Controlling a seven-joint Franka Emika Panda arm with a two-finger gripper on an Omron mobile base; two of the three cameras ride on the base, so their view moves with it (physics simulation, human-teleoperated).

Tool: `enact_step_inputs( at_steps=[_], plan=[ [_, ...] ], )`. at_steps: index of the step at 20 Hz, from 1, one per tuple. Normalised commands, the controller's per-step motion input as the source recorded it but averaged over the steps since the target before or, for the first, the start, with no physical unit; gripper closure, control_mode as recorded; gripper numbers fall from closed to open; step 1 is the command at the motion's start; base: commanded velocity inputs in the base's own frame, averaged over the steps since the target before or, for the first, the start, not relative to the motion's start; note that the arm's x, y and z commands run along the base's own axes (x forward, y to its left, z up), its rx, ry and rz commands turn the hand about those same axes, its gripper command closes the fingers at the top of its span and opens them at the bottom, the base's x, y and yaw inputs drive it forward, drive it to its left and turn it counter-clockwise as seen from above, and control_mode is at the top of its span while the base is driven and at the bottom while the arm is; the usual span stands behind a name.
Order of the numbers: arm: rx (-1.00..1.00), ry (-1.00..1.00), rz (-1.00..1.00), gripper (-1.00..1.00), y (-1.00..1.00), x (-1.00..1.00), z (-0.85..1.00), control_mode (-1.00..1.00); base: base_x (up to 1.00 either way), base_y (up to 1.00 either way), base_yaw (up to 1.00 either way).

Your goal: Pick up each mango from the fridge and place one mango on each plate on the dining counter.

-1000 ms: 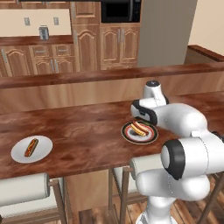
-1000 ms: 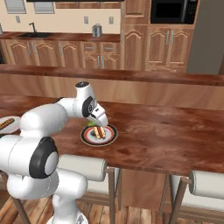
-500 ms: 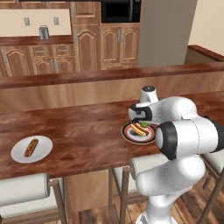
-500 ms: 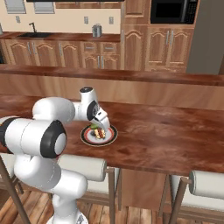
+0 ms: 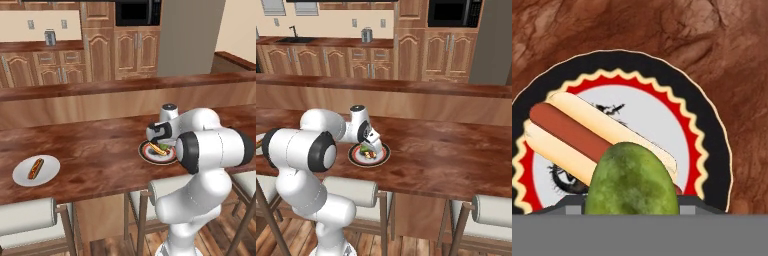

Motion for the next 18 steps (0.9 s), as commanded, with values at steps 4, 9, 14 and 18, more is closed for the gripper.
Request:
enact_step_inputs(
  at_steps=[4,9,14,18],
  plan=[
    [0.03,0.0,0.0,1.0,0.0,0.0,-0.22,-1.0,0.0,0.0,0.0],
    [0.01,0.0,0.0,1.0,0.0,0.0,-0.21,-1.0,0.0,0.0,0.0],
    [0.0,-0.02,0.0,-1.0,0.05,-0.02,-0.14,-1.0,0.0,0.0,0.0],
    [0.02,-0.06,0.0,-1.0,0.0,-0.25,0.0,-1.0,0.0,0.0,0.0]
  ],
)
